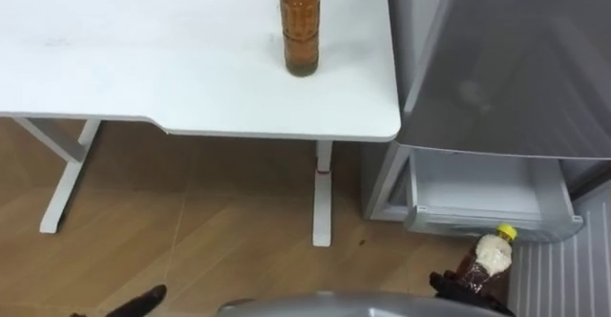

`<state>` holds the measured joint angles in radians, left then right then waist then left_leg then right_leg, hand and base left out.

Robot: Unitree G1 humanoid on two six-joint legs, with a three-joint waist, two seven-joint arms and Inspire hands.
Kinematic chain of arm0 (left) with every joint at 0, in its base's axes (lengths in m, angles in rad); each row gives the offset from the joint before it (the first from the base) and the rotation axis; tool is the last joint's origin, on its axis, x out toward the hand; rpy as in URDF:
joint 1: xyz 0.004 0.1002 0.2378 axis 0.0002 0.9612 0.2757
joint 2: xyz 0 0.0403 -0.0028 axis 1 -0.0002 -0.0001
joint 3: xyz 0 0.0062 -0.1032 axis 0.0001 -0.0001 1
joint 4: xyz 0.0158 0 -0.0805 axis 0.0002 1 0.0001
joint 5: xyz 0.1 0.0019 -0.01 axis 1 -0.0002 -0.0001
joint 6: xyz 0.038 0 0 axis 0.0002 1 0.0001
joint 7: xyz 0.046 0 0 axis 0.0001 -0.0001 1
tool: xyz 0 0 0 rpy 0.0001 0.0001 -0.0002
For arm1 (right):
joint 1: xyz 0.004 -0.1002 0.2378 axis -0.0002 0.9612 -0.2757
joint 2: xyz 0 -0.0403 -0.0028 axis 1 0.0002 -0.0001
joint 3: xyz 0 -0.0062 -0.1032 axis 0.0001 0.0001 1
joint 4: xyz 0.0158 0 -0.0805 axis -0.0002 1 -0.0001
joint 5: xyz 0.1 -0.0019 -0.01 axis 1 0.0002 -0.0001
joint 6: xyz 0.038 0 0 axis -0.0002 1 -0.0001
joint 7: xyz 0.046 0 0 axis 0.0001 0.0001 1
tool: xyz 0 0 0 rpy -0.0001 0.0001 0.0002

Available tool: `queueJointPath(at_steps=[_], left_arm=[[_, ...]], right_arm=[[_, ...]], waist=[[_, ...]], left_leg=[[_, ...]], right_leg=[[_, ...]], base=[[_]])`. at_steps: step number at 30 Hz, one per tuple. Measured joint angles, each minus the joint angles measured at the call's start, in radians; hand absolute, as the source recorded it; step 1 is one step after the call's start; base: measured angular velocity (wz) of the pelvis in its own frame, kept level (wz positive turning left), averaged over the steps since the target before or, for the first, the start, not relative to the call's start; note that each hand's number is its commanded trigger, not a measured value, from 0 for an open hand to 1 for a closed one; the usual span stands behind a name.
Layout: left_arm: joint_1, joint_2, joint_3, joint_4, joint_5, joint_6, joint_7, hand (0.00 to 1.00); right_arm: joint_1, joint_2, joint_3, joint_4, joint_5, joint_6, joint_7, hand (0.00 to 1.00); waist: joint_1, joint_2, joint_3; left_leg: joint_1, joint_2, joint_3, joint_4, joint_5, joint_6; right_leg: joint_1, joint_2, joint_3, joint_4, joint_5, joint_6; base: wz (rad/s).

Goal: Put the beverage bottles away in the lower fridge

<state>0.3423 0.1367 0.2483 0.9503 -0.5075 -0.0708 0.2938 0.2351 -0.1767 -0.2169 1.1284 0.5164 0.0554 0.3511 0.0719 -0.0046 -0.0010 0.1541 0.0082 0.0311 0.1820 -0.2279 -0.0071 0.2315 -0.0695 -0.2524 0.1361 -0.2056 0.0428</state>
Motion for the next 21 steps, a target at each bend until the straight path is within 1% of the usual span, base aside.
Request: queueJointPath(at_steps=[2, 3, 4, 7, 8, 10, 11, 12, 14, 15, 16, 18, 20, 21], left_arm=[[0.0, -0.005, -0.007, 0.034, 0.003, 0.01, -0.025, 0.0], [0.004, -0.005, -0.02, 0.045, 0.035, 0.024, -0.045, 0.0], [0.004, -0.005, -0.024, 0.053, 0.054, 0.029, -0.055, 0.0], [0.005, -0.005, -0.062, 0.07, 0.157, 0.039, -0.097, 0.0], [0.004, -0.005, -0.084, 0.071, 0.197, 0.046, -0.113, 0.0], [-0.001, -0.006, -0.137, 0.07, 0.276, 0.063, -0.141, 0.0], [-0.006, -0.006, -0.144, 0.071, 0.294, 0.068, -0.149, 0.0], [-0.021, -0.009, -0.156, 0.071, 0.337, 0.07, -0.161, 0.0], [-0.042, -0.017, -0.157, 0.071, 0.384, 0.071, -0.175, 0.0], [-0.053, -0.016, -0.169, 0.072, 0.393, 0.071, -0.175, 0.0], [-0.058, -0.012, -0.176, 0.075, 0.393, 0.071, -0.175, 0.0], [-0.091, -0.008, -0.193, 0.107, 0.4, 0.07, -0.176, 0.0], [-0.103, -0.007, -0.193, 0.114, 0.409, 0.07, -0.176, 0.0], [-0.112, -0.008, -0.194, 0.125, 0.429, 0.07, -0.176, 0.0]], right_arm=[[-0.008, 0.001, 0.005, 0.007, 0.009, -0.001, -0.018, 1.0], [-0.01, 0.002, 0.013, 0.008, 0.018, -0.001, -0.03, 1.0], [-0.01, 0.001, 0.02, 0.008, 0.024, -0.002, -0.036, 1.0], [-0.007, -0.005, 0.044, 0.009, 0.046, -0.002, -0.058, 1.0], [-0.006, -0.004, 0.053, 0.008, 0.063, -0.002, -0.07, 1.0], [-0.012, -0.004, 0.077, 0.007, 0.073, -0.002, -0.099, 1.0], [-0.015, -0.002, 0.079, 0.007, 0.074, -0.002, -0.106, 1.0], [-0.021, 0.002, 0.08, 0.008, 0.074, -0.006, -0.12, 1.0], [-0.03, 0.004, 0.088, 0.016, 0.082, -0.012, -0.132, 1.0], [-0.036, 0.005, 0.1, 0.024, 0.101, -0.013, -0.143, 1.0], [-0.039, 0.004, 0.108, 0.028, 0.111, -0.013, -0.149, 1.0], [-0.05, 0.004, 0.116, 0.038, 0.12, -0.015, -0.164, 1.0], [-0.061, 0.006, 0.117, 0.04, 0.12, -0.016, -0.168, 1.0], [-0.061, 0.007, 0.117, 0.04, 0.12, -0.021, -0.17, 1.0]], waist=[[-0.008, 0.0, 0.0007], [-0.012, 0.0, 0.0019], [-0.013, 0.0, 0.0032], [-0.015, -0.002, 0.0048], [-0.02, -0.003, 0.0053], [-0.038, -0.003, 0.005], [-0.042, -0.004, 0.0047], [-0.043, -0.005, 0.0052], [-0.044, -0.006, 0.0055], [-0.045, -0.008, 0.0071], [-0.046, -0.008, 0.0069], [-0.053, -0.008, 0.0068], [-0.065, -0.01, 0.0062], [-0.067, -0.009, 0.0061]], left_leg=[[-0.001, 0.0, 0.002, -0.002, 0.0, 0.0], [-0.003, 0.001, 0.007, -0.005, -0.001, 0.0], [-0.003, 0.002, 0.008, -0.006, -0.001, 0.0], [-0.009, 0.004, 0.011, -0.008, -0.003, -0.001], [-0.011, 0.004, 0.011, -0.007, -0.003, -0.001], [-0.014, 0.004, 0.011, -0.007, -0.003, -0.001], [-0.017, 0.004, 0.012, -0.006, -0.003, -0.001], [-0.028, 0.005, 0.017, -0.002, -0.002, -0.001], [-0.04, 0.005, 0.023, 0.0, -0.002, -0.001], [-0.042, 0.005, 0.025, 0.001, -0.002, 0.0], [-0.042, 0.005, 0.027, 0.001, -0.002, 0.0], [-0.044, 0.005, 0.038, 0.003, -0.002, 0.0], [-0.056, 0.005, 0.041, 0.006, -0.002, 0.0], [-0.056, 0.006, 0.051, 0.006, -0.002, 0.0]], right_leg=[[-0.002, 0.0, 0.0, 0.0, 0.0, 0.0], [-0.006, 0.0, 0.002, 0.001, 0.0, 0.0], [-0.007, 0.0, 0.001, 0.001, 0.0, 0.0], [-0.023, 0.002, 0.005, 0.003, 0.0, 0.0], [-0.025, 0.002, 0.005, 0.003, 0.0, 0.0], [-0.027, 0.001, 0.005, 0.004, 0.0, 0.0], [-0.031, 0.001, 0.006, 0.004, 0.0, 0.0], [-0.044, 0.001, 0.01, 0.008, 0.0, 0.0], [-0.058, 0.002, 0.018, 0.015, 0.0, 0.0], [-0.06, 0.001, 0.023, 0.014, 0.0, 0.0], [-0.061, 0.002, 0.025, 0.014, 0.0, 0.0], [-0.068, 0.002, 0.031, 0.015, 0.0, 0.0], [-0.078, 0.001, 0.031, 0.016, 0.001, 0.0], [-0.079, 0.001, 0.033, 0.016, 0.001, 0.0]], base=[[-0.02], [-0.05], [-0.08], [-0.03], [0.0], [0.0], [-0.03], [-0.08], [-0.11], [-0.1], [-0.09], [-0.1], [0.0], [0.0]])
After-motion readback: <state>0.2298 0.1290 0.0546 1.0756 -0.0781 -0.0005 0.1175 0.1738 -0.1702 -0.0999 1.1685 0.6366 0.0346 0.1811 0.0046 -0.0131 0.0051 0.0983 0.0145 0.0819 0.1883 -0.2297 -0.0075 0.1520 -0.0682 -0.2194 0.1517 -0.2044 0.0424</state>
